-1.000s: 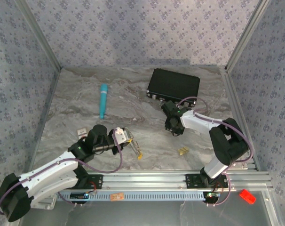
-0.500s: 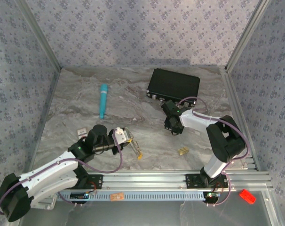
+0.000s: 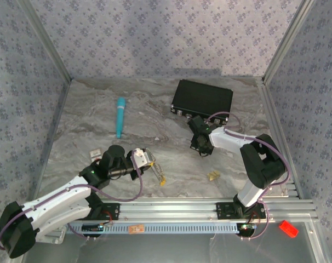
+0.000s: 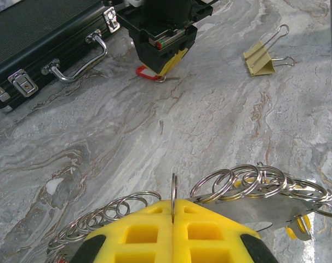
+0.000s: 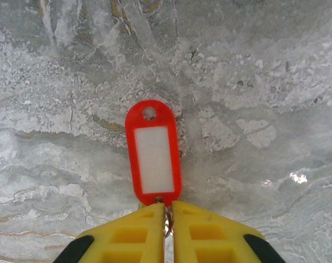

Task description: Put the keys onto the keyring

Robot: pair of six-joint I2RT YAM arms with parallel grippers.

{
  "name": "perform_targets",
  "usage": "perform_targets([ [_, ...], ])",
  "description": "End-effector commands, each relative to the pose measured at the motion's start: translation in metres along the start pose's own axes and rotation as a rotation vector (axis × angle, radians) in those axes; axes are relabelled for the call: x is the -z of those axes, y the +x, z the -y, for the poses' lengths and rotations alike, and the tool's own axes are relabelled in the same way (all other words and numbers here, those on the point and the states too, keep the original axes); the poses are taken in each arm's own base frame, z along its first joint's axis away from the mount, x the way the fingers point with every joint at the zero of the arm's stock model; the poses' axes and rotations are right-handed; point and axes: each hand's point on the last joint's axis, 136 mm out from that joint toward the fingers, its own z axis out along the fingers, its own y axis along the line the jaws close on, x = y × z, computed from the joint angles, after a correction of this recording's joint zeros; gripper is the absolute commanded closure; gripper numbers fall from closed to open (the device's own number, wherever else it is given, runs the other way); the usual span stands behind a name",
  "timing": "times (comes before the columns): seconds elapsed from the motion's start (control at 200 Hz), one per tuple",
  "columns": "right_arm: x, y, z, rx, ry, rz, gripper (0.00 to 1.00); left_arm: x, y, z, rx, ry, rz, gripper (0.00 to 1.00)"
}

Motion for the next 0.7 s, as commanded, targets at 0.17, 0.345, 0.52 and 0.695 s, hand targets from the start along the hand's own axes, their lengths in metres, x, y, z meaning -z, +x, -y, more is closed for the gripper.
perform_targets([
  [0.17,0.004,-0.004,0.002,0.016,0.015,0.001,0.97,0.006,-0.026,0.001,-0.04,0.013,0.077,1.0],
  [0.345,0.014,-0.002,0.004,0.051,0.016,0.003,1.0,0.006,-0.026,0.002,-0.039,0.014,0.078,1.0],
  [0.52,0.023,0.004,0.007,0.097,0.014,-0.006,1.0,0.006,-0.026,0.002,-0.039,0.014,0.079,1.0],
  [0.695,0.028,0.02,0.016,0.15,0.034,-0.049,1.0,0.007,-0.026,0.002,-0.039,0.014,0.081,1.0],
])
